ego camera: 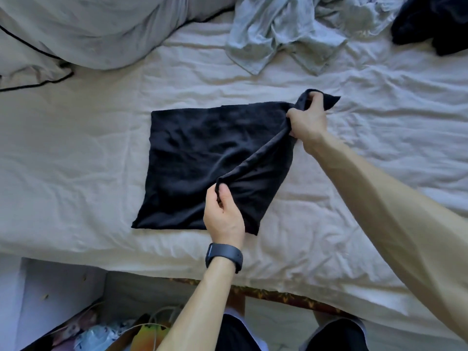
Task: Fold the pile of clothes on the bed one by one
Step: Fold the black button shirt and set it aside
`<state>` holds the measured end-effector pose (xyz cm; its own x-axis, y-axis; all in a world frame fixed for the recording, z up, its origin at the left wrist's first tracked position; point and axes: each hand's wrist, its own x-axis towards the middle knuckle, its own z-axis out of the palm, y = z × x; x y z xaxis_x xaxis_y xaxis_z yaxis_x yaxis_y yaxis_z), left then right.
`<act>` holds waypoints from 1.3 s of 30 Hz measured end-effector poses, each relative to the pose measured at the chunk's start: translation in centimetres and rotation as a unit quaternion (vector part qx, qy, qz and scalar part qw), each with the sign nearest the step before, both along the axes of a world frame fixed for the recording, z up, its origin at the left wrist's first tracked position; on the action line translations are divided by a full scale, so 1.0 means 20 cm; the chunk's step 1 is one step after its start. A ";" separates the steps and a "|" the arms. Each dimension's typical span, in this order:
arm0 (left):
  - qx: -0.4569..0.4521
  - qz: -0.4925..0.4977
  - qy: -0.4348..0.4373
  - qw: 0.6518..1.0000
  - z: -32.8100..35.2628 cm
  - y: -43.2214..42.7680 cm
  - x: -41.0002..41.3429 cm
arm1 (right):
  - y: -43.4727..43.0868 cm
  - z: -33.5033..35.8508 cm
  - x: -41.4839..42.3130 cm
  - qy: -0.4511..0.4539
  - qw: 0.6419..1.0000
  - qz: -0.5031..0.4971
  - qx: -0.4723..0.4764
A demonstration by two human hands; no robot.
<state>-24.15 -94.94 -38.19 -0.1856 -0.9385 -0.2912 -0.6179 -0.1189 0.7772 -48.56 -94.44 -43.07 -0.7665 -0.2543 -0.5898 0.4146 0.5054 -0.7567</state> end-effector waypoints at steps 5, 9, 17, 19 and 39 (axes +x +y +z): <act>0.071 0.123 -0.012 0.990 -0.13 -0.44 0.31 | -0.62 0.05 0.33 0.061 0.992 0.105 0.021; 0.164 0.190 -0.057 0.966 -0.27 -0.73 0.59 | -1.05 -0.04 0.66 0.084 0.970 0.220 0.063; 0.307 0.210 -0.070 0.926 -0.51 -1.00 0.95 | -1.47 -0.26 1.02 0.125 0.934 0.310 0.131; 0.322 0.177 -0.059 0.928 -0.50 -1.01 0.97 | -1.49 -0.26 1.04 0.127 0.938 0.294 0.132; 0.119 -0.130 -0.162 0.971 -0.51 -1.85 0.18 | -1.04 -0.16 0.92 0.124 0.973 0.195 0.010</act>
